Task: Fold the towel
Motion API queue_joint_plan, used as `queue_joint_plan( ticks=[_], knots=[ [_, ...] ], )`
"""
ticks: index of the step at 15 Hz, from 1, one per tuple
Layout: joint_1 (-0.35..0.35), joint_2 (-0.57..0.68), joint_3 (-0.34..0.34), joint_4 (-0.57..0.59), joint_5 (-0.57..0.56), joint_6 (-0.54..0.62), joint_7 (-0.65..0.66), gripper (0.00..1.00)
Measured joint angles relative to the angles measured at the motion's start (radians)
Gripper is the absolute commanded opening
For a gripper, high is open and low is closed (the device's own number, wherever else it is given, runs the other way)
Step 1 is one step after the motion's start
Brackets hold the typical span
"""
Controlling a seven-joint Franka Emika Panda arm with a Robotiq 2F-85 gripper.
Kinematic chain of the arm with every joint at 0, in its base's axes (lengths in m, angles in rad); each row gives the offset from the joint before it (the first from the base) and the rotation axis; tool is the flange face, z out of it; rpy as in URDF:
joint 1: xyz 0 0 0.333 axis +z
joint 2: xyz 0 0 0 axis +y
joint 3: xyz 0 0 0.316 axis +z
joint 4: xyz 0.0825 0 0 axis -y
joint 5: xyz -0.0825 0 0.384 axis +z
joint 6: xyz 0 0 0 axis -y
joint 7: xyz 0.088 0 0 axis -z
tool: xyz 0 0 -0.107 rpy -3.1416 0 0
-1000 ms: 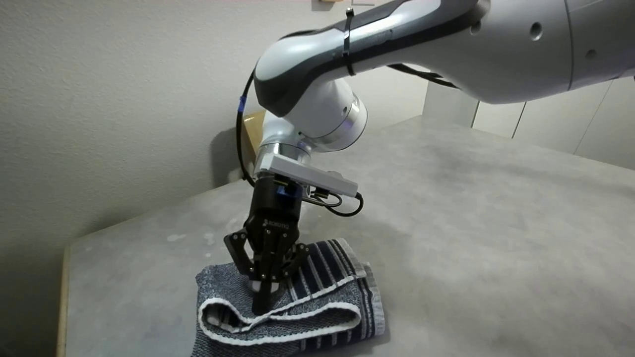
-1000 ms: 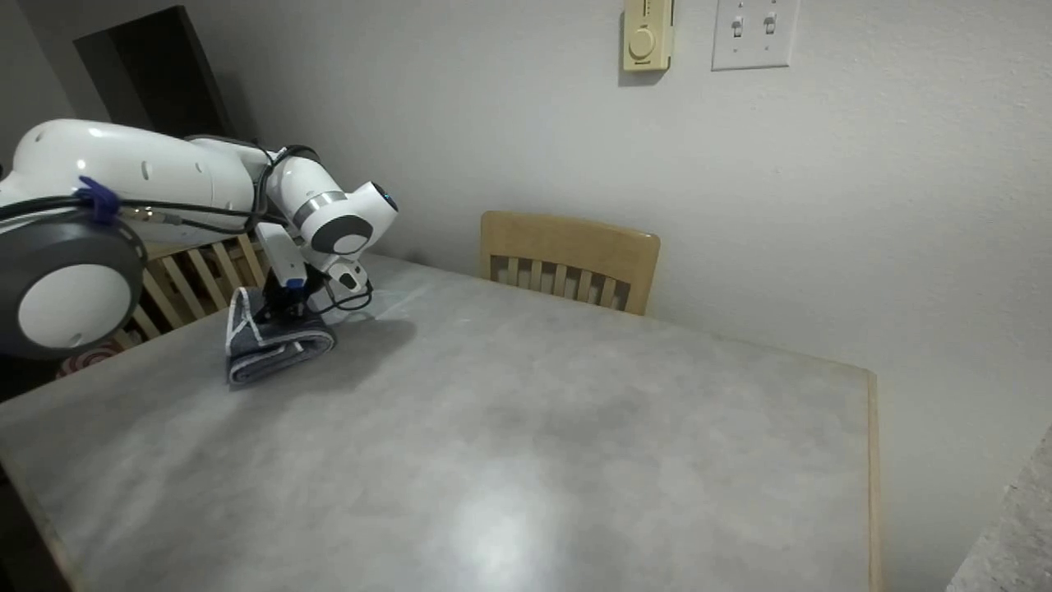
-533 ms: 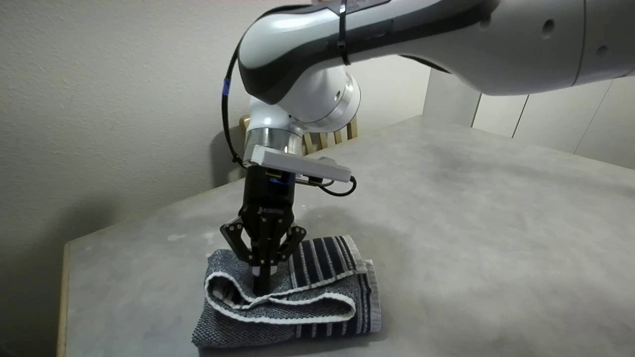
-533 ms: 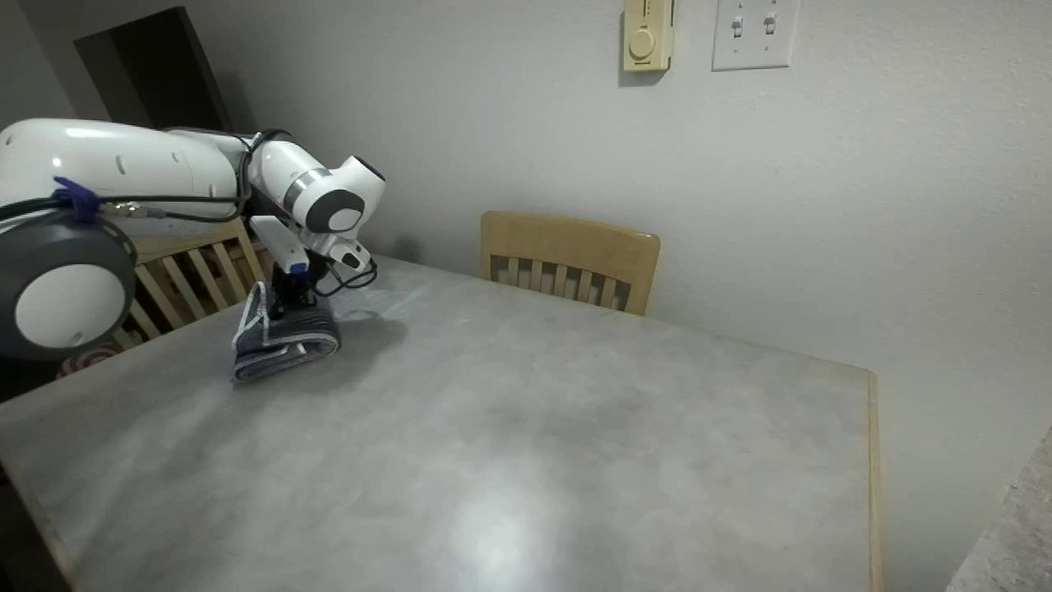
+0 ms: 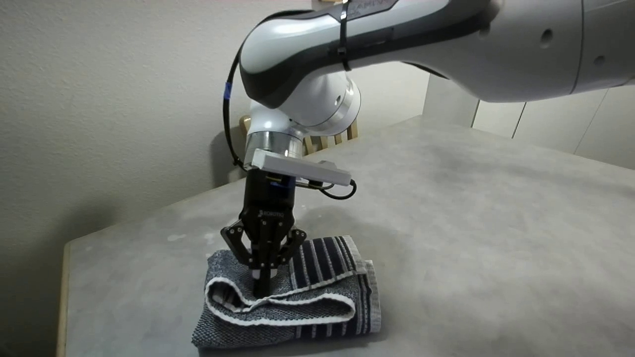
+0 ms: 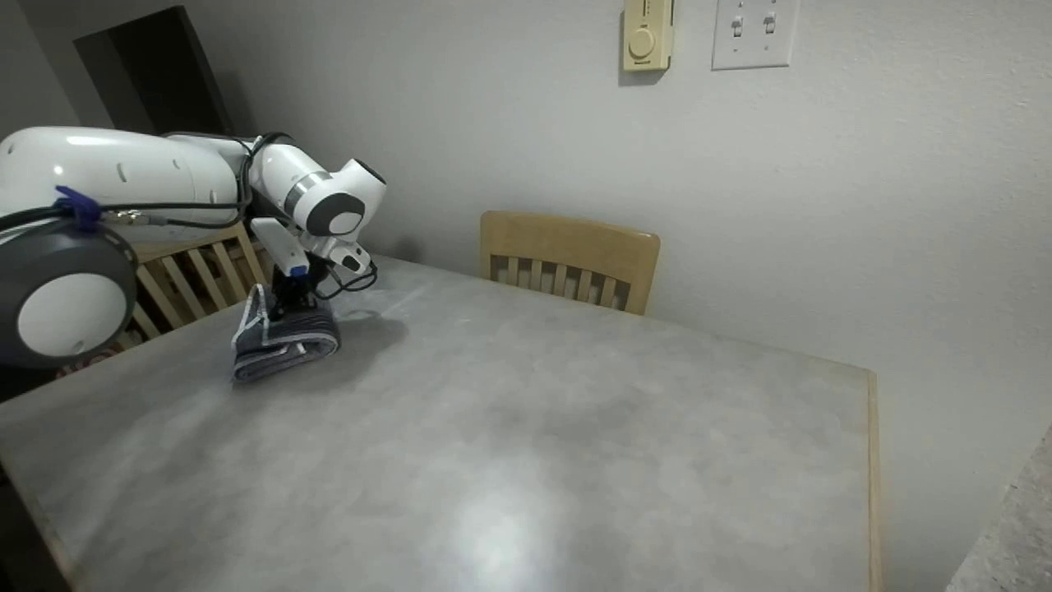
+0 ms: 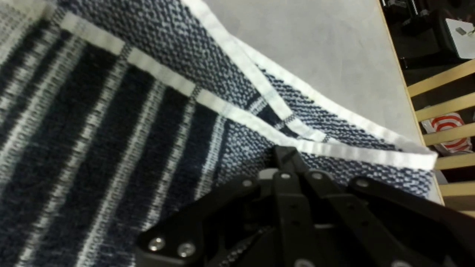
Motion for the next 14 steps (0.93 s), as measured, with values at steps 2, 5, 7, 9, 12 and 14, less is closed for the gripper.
queue_joint_plan(
  ticks=[2,5,7,9,12,14],
  knots=[
    [0.000,0.000,0.000,0.001,0.000,0.000,0.000,0.00],
    [0.007,-0.001,-0.006,0.009,-0.004,0.025,0.002,0.03],
    [0.019,-0.001,-0.018,0.024,-0.016,0.068,0.007,0.28],
    [0.035,-0.001,-0.032,0.042,-0.036,0.116,0.017,0.37],
    [0.058,-0.002,-0.053,0.067,-0.067,0.190,0.052,0.58],
    [0.071,-0.003,-0.068,0.075,-0.094,0.250,0.086,0.71]
  ],
)
